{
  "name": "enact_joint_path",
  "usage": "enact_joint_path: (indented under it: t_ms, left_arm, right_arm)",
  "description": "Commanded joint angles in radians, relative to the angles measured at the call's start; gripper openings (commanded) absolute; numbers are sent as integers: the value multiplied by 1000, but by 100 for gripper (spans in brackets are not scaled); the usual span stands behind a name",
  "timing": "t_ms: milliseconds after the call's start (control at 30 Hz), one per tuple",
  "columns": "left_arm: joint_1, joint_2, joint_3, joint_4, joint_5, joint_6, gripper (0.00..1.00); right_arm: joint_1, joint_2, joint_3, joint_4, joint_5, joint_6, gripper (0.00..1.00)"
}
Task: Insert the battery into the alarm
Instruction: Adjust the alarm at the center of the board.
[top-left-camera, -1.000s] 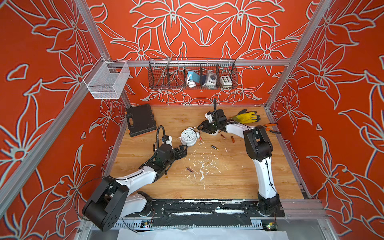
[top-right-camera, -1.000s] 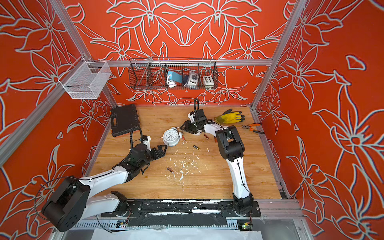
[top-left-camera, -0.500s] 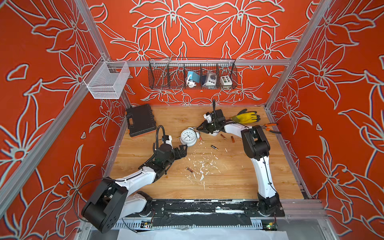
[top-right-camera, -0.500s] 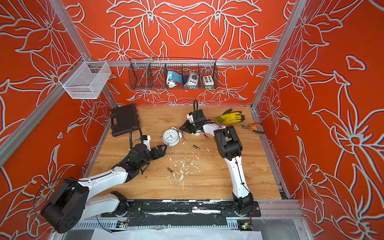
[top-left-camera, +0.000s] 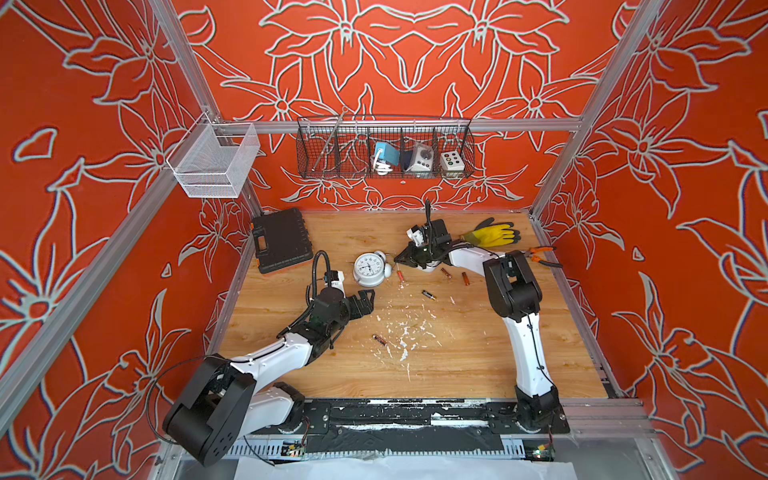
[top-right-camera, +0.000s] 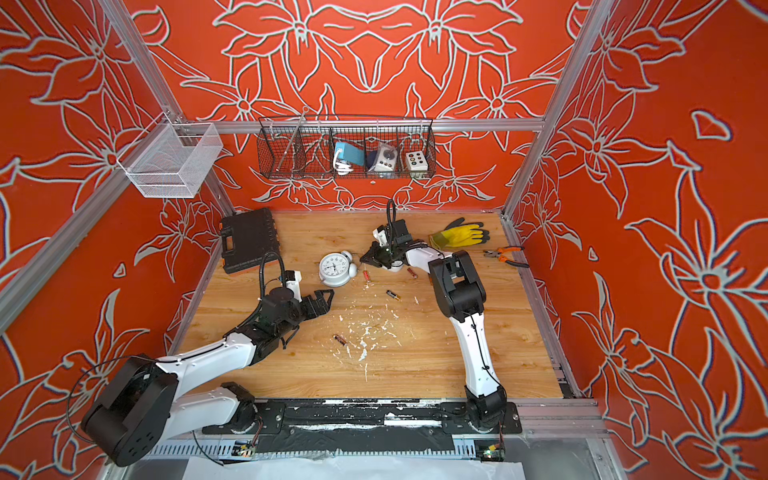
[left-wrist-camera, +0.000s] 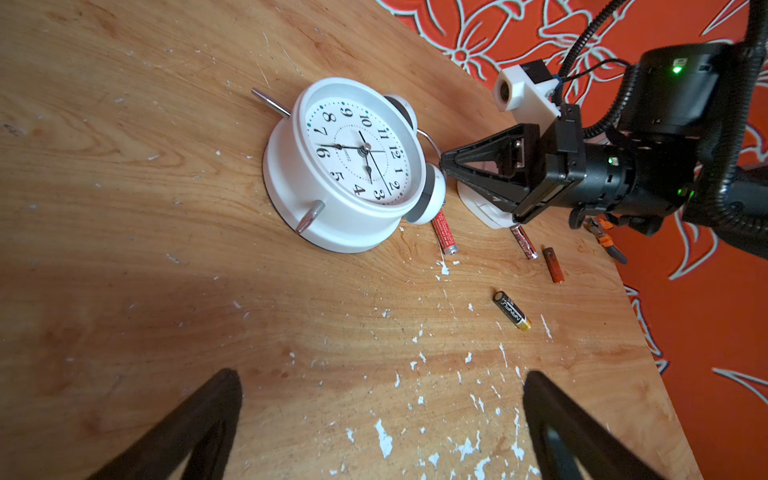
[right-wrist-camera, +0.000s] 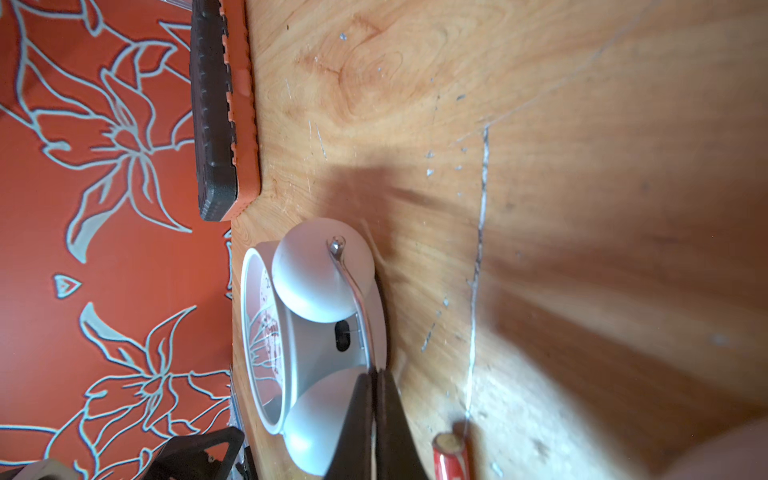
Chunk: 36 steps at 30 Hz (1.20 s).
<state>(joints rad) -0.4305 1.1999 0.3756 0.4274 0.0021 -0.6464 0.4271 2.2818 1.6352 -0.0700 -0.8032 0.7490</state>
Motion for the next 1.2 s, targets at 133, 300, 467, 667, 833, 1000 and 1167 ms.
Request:
enact_joint_path:
  t_ms: [133, 300, 467, 667, 833, 1000, 1167]
  left_arm:
    - [31, 9, -7, -7, 2, -26, 99]
    - [64, -1, -7, -24, 1, -53, 99]
    - [98, 18, -1, -39, 29, -71, 99]
    - [116, 90, 35, -41, 118, -109, 98]
    - [116, 137, 45, -1, 212, -126, 92]
    - [116, 172, 34, 41, 289, -153, 79]
    - [116, 220, 28, 82, 361, -154, 68]
  right_arm:
    - [14, -147, -72, 43, -25, -9, 0]
    - [26, -228, -169, 68, -41, -3, 0]
    - [35, -326, -305, 114, -45, 26, 0]
    - [45, -466, -483, 159, -26, 63, 0]
    - [58, -547, -610, 208, -21, 104, 0]
    - [66, -557, -680, 280, -18, 140, 0]
    - [68, -511, -708, 404, -59, 208, 0]
